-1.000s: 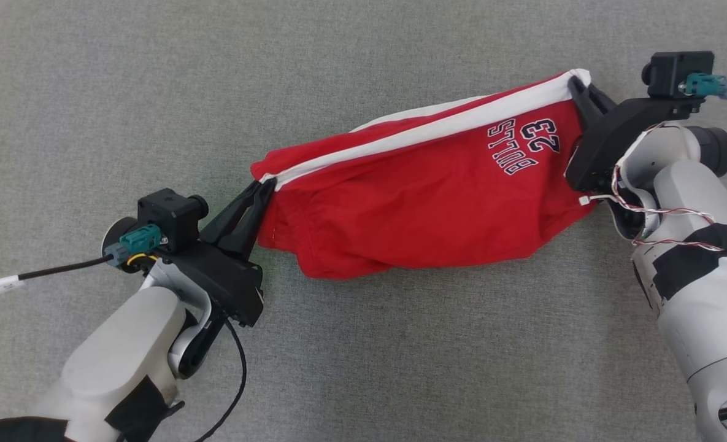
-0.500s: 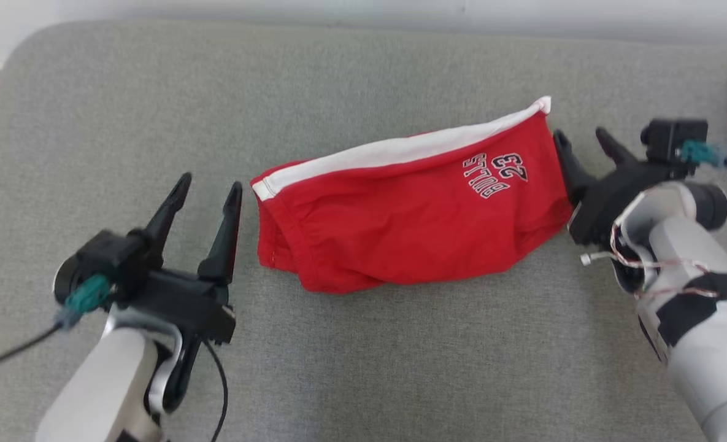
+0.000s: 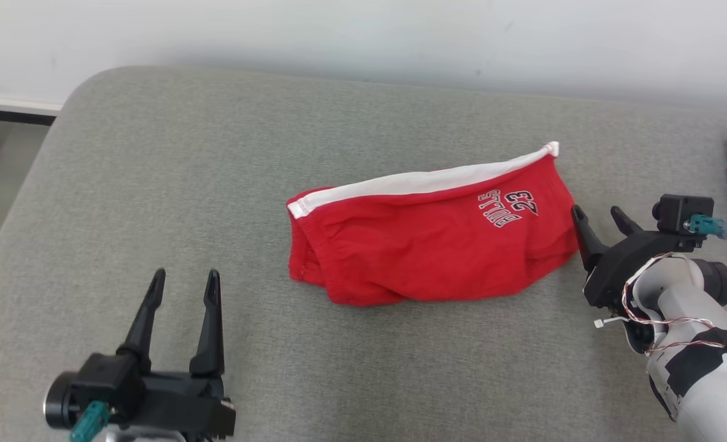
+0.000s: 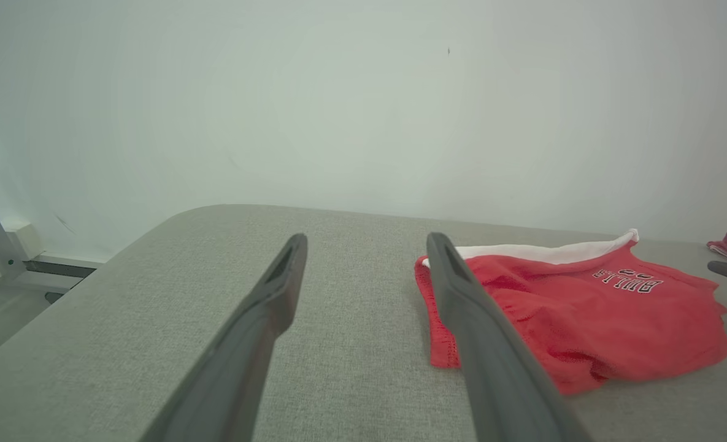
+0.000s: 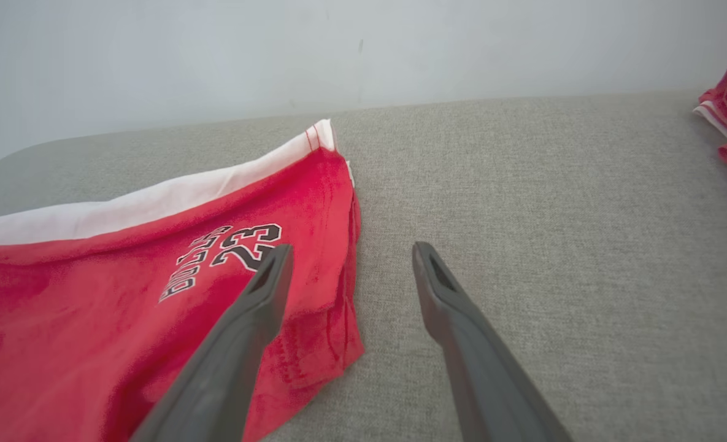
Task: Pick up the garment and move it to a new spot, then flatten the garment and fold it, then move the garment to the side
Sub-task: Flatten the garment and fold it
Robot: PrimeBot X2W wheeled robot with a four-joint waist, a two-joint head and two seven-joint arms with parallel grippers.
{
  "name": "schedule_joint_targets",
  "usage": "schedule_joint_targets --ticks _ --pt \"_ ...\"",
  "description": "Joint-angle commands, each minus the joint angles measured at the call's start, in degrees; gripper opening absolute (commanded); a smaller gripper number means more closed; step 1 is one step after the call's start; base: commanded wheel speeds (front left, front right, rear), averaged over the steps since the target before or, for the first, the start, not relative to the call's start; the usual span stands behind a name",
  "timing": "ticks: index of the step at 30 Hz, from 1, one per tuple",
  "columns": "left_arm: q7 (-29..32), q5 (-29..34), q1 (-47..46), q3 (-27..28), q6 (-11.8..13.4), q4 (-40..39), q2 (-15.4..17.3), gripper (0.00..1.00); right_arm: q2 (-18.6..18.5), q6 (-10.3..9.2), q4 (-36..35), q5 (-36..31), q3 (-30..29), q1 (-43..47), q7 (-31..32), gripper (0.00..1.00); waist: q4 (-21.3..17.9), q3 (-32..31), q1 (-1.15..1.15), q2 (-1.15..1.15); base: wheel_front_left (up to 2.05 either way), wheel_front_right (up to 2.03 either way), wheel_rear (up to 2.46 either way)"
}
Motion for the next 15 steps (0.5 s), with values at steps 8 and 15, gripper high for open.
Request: schedule_joint_targets --ticks 8,15 --pt "-0.16 3.81 4.52 2.24 -1.09 -1.24 -3.14 1.00 1.14 -0.16 6.38 -0.36 0.20 -0.98 0.08 1.00 3.36 -0.31 0.01 0.00 0.00 0.00 0.00" --pt "-0.15 5.74 3.52 3.18 -2.81 -0.61 -4.88 1.00 2.92 -0.16 12.43 -0.42 0.38 -2.84 2.40 0.91 4.22 0.22 0.01 0.00 0.00 0.00 0.00"
